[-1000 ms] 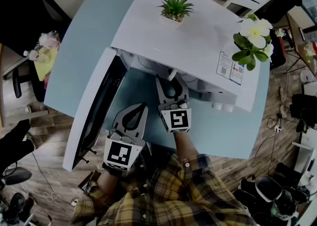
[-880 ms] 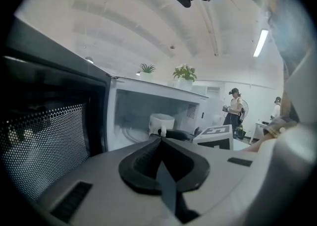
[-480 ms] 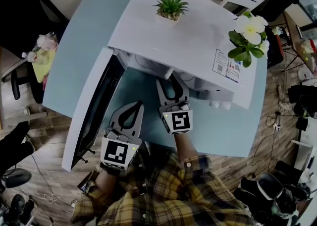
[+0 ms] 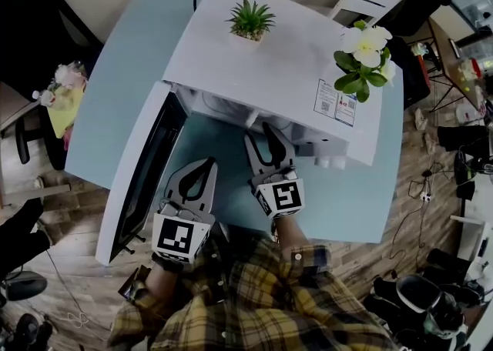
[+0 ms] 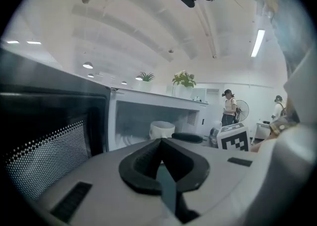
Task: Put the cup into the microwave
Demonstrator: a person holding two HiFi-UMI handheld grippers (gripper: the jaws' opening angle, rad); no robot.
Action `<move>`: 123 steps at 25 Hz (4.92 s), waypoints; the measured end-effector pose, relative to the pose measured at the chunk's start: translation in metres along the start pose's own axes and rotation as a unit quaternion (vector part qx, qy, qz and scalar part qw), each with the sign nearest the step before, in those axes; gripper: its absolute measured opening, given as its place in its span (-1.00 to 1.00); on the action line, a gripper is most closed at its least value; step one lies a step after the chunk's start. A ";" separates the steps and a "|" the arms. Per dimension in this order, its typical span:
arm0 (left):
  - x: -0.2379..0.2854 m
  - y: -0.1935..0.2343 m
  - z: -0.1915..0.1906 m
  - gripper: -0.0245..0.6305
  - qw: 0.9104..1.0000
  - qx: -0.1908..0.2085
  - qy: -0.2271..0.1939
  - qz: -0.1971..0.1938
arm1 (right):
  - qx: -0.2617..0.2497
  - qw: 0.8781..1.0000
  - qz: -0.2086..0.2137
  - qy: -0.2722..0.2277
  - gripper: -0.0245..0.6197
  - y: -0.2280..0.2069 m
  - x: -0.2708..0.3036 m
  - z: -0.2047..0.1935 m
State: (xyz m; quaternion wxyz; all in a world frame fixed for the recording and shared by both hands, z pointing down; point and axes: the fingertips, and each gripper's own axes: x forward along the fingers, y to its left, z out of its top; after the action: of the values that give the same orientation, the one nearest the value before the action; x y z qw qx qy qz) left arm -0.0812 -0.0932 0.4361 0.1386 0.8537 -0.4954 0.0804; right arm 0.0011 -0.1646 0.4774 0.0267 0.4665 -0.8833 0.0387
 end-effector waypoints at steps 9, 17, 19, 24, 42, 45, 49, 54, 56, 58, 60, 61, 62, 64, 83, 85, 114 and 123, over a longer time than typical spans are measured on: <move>0.005 -0.008 0.028 -0.93 0.999 0.026 -0.037 -0.011 | 0.010 1.000 0.024 0.002 -0.43 -0.005 -0.027 0.026; 0.005 -0.019 0.048 -0.93 0.998 0.035 -0.048 -0.021 | 0.034 0.999 0.019 -0.001 -0.44 -0.017 -0.056 0.060; 0.006 -0.023 0.051 -0.93 0.998 0.037 -0.050 -0.025 | 0.043 0.999 0.020 0.000 -0.44 -0.022 -0.063 0.070; 0.008 -0.030 0.059 -0.93 0.997 0.044 -0.054 -0.034 | 0.038 0.999 0.034 -0.005 -0.44 -0.024 -0.078 0.095; 0.021 -0.047 0.072 -0.93 0.995 0.053 -0.050 -0.067 | 0.032 0.999 0.010 -0.001 -0.83 -0.044 -0.117 0.122; 0.023 -0.047 0.071 -0.93 0.996 0.053 -0.044 -0.064 | 0.041 0.999 0.008 0.006 -0.87 -0.049 -0.118 0.120; 0.024 -0.047 0.071 -0.93 0.996 0.053 -0.044 -0.060 | 0.048 0.999 0.007 0.005 -0.91 -0.056 -0.119 0.118; 0.027 -0.044 0.071 -0.93 0.996 0.051 -0.041 -0.053 | 0.043 0.999 0.010 0.004 -0.91 -0.060 -0.118 0.120; 0.028 -0.043 0.071 -0.93 0.997 0.049 -0.039 -0.052 | 0.041 0.999 0.010 0.004 -0.92 -0.060 -0.119 0.121; 0.028 -0.043 0.071 -0.93 0.997 0.050 -0.039 -0.053 | 0.039 0.999 0.007 0.004 -0.92 -0.061 -0.119 0.121; 0.029 -0.043 0.072 -0.93 0.996 0.052 -0.040 -0.054 | 0.038 0.999 0.004 0.006 -0.92 -0.063 -0.119 0.120; 0.029 -0.043 0.072 -0.93 0.996 0.053 -0.040 -0.053 | 0.038 0.999 0.003 0.006 -0.92 -0.064 -0.118 0.120; 0.029 -0.042 0.072 -0.93 0.997 0.052 -0.038 -0.051 | 0.038 0.999 0.003 0.006 -0.92 -0.064 -0.118 0.120; 0.029 -0.041 0.071 -0.93 0.997 0.052 -0.039 -0.049 | 0.038 0.999 0.003 0.008 -0.92 -0.064 -0.117 0.119; 0.028 -0.037 0.070 -0.93 0.997 0.054 -0.037 -0.041 | 0.045 0.999 0.007 0.006 -0.92 -0.062 -0.115 0.114; 0.028 -0.038 0.071 -0.93 0.997 0.055 -0.040 -0.041 | 0.045 0.999 0.008 0.007 -0.92 -0.062 -0.116 0.113; 0.025 -0.037 0.069 -0.93 0.997 0.060 -0.040 -0.029 | 0.065 0.998 -0.007 0.004 -0.92 -0.065 -0.122 0.105; 0.026 -0.038 0.071 -0.93 0.996 0.068 -0.044 -0.037 | 0.062 0.998 -0.012 0.006 -0.92 -0.068 -0.123 0.103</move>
State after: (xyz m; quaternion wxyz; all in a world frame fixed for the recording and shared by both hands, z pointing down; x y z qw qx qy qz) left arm -0.0355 -0.1192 0.3705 0.0613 0.8817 -0.4624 0.0704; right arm 0.1256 -0.1108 0.3680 0.0039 0.4775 -0.8734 0.0960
